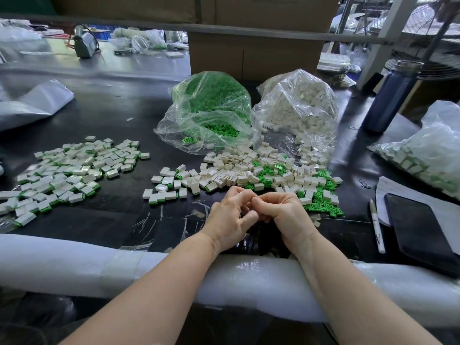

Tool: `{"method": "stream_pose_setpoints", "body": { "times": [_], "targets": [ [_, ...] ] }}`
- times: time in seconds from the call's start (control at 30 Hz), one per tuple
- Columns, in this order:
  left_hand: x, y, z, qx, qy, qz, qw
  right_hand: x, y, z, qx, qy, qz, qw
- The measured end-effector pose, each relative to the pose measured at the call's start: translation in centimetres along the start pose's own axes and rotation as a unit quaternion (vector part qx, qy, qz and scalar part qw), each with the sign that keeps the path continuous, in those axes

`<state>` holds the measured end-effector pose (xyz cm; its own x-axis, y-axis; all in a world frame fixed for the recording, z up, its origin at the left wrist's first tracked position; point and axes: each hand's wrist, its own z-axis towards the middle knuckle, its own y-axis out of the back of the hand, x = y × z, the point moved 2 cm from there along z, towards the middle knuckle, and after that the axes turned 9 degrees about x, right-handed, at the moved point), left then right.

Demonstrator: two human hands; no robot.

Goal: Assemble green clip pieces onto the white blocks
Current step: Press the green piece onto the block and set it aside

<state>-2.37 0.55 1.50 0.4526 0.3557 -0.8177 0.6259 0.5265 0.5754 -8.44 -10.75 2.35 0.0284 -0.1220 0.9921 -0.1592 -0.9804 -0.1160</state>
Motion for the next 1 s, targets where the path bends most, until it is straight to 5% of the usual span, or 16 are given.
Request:
{"method": "stream_pose_setpoints", "body": {
  "times": [0.63,1.0],
  "targets": [
    [-0.55,0.1,-0.32,0.006,0.003,-0.011,1.0,-0.17,0.07,0.16,0.001,-0.005,0.016,1.0],
    [-0.03,0.42,0.06,-0.034,-0.017,-0.128,0.991,0.1,-0.18,0.34,0.016,0.02,0.013,1.0]
  ]
}}
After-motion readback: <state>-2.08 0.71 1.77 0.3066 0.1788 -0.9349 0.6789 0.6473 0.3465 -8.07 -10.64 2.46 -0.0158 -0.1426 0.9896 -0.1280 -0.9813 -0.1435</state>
